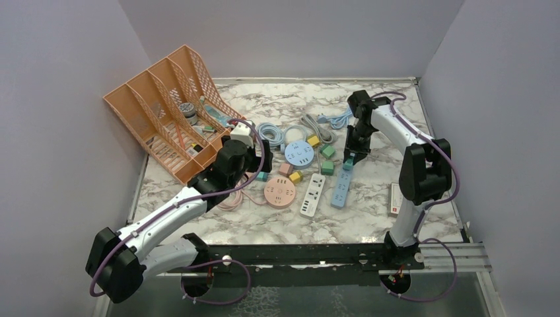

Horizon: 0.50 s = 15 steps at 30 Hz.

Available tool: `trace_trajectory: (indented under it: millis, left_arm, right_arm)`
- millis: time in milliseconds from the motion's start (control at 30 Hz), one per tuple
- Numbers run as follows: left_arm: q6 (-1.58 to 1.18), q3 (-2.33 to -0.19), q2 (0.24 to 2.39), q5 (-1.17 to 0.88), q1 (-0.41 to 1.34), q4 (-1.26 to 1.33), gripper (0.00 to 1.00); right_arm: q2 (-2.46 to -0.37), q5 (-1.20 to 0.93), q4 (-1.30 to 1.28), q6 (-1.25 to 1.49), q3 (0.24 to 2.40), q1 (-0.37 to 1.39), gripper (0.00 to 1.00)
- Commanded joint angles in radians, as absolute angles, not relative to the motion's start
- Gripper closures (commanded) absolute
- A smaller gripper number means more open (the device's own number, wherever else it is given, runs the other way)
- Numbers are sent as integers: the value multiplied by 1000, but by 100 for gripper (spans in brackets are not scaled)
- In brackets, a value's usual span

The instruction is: Insert the plug

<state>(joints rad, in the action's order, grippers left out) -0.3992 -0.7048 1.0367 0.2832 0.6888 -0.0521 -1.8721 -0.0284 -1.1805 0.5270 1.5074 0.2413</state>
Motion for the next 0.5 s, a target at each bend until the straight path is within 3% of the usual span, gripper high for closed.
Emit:
trace_trajectory:
  millis: [0,467]
  left_arm:
    - [-380,-728,1054,316,687,-35,1]
    - [-383,-738,1061,316,687,-50,1]
  right_arm:
    - [-1897,64,-1109,543,1481,238,99]
    - [-1900,-20,-1015,548,1426,238,99]
